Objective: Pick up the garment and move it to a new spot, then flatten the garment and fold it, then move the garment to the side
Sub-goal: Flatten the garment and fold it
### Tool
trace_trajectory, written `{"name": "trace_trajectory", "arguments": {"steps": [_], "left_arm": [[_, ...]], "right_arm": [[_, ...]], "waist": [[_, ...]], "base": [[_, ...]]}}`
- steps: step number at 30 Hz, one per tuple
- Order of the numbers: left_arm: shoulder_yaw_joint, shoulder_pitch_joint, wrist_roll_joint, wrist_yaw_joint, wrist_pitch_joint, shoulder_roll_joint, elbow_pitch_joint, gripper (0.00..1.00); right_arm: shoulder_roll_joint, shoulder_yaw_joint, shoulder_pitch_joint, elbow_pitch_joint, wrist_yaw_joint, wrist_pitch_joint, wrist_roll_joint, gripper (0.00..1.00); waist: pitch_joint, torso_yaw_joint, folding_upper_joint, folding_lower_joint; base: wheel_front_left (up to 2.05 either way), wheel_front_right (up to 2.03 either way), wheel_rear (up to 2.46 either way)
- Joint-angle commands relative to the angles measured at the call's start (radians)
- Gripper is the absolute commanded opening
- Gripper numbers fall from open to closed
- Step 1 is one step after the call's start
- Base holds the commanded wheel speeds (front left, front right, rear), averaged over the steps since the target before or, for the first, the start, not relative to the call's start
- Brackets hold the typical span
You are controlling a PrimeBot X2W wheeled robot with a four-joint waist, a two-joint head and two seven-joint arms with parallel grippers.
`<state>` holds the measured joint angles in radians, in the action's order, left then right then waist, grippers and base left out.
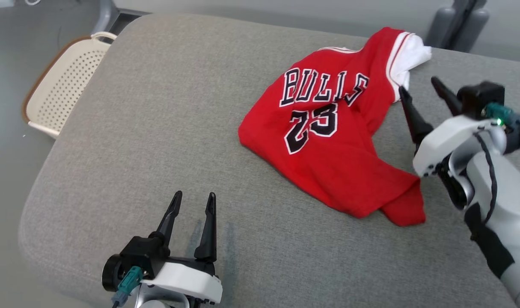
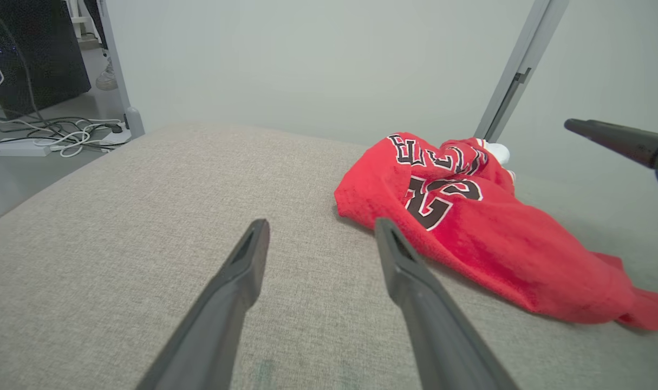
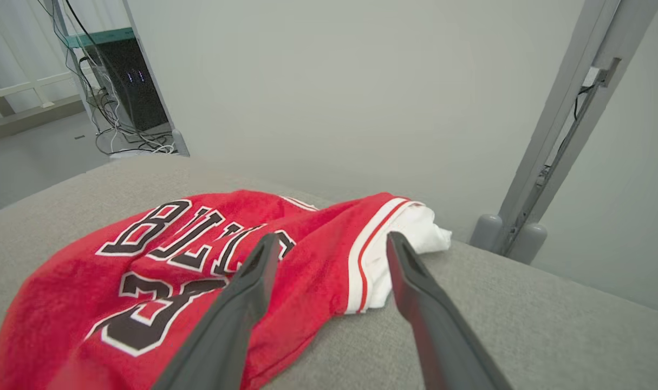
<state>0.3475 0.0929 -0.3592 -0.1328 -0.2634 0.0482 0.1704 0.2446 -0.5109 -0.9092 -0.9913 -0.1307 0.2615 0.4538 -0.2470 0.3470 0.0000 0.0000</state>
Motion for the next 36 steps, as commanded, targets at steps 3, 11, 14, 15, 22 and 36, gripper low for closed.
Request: {"name": "trace_trajectory", "arguments": {"steps": [3,11,14,15,22,36], "left_arm": [[-0.018,-0.012,0.018,0.008,-0.001,0.005,0.005,1.00],[-0.041,-0.030,0.040,0.025,-0.001,0.005,0.017,1.00],[-0.043,-0.028,0.043,0.028,-0.001,0.005,0.017,1.00],[-0.044,-0.029,0.043,0.027,-0.001,0.005,0.015,1.00],[-0.052,-0.039,0.037,0.025,-0.001,0.004,0.011,1.00],[-0.043,-0.018,0.033,0.026,-0.001,0.005,0.016,1.00]], "right_arm": [[0.022,-0.031,0.104,0.064,0.000,0.005,0.076,1.00],[0.057,-0.084,0.332,0.181,0.000,-0.023,0.228,1.00],[0.057,-0.091,0.378,0.202,0.000,-0.035,0.258,1.00],[0.058,-0.099,0.394,0.212,0.000,-0.043,0.263,1.00],[0.074,-0.131,0.469,0.261,0.000,-0.108,0.298,1.00],[0.051,-0.209,0.394,0.208,0.000,-0.171,0.263,0.00]], "waist": [[0.051,-0.069,0.0000,0.0000],[0.089,-0.118,0.0000,0.0000],[0.092,-0.113,0.0000,0.0000],[0.093,-0.111,0.0000,0.0000],[0.093,-0.093,0.0000,0.0000],[0.079,-0.070,0.0000,0.0000]], "base": [[0.00,0.00,0.00],[0.00,0.00,0.00],[0.00,0.00,0.00],[0.00,0.00,0.00],[0.00,0.00,0.00],[0.00,0.00,0.00]]}}
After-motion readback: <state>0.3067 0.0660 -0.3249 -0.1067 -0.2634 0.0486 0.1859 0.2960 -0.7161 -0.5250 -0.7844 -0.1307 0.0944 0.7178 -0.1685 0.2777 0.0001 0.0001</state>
